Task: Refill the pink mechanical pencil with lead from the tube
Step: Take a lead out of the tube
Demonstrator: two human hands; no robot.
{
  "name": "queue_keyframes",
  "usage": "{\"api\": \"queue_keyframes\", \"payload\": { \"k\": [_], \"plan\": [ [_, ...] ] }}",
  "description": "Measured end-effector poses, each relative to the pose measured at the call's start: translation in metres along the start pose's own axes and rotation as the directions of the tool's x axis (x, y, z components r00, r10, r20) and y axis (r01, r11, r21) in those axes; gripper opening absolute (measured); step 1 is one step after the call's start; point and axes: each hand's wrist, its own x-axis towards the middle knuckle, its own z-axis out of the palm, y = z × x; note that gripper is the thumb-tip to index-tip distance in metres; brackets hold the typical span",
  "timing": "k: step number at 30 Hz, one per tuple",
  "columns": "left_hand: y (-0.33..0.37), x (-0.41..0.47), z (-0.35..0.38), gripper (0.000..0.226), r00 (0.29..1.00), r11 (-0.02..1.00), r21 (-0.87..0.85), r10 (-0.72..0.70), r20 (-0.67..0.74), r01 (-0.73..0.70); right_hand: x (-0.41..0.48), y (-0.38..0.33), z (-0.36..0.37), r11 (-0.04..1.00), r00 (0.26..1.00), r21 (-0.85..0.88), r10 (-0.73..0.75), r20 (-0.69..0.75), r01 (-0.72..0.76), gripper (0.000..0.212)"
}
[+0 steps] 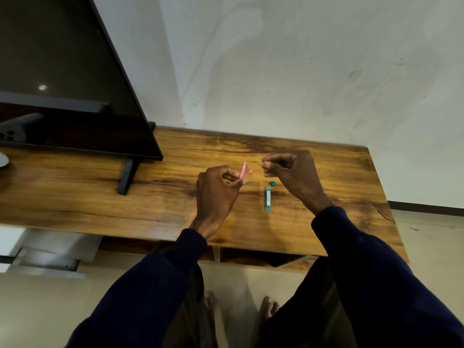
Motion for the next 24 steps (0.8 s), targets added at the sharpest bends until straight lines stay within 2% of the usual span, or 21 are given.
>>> {"api": "queue_keyframes", "payload": {
  "k": [8, 15, 24],
  "plan": [
    [-0.017, 0.015, 0.005, 0.011, 0.992, 0.991, 0.106, -0.095, 0.088, 0.086, 0.0, 0.033, 0.002, 0.994, 0.996, -0.061, 0.089, -0.025, -0.09, 0.011],
    [-0.031, 0.019, 0.014, 0.015, 0.985, 0.983, 0.154, -0.115, 0.126, 0.095, 0.006, 0.045, 0.0, 0.983, 0.995, -0.161, 0.08, -0.067, -0.09, 0.012],
    [-0.038, 0.021, 0.023, 0.02, 0.983, 0.977, 0.198, -0.112, 0.144, 0.082, 0.01, 0.057, 0.004, 0.935, 0.997, -0.351, 0.072, 0.021, -0.06, 0.019]
  ]
}}
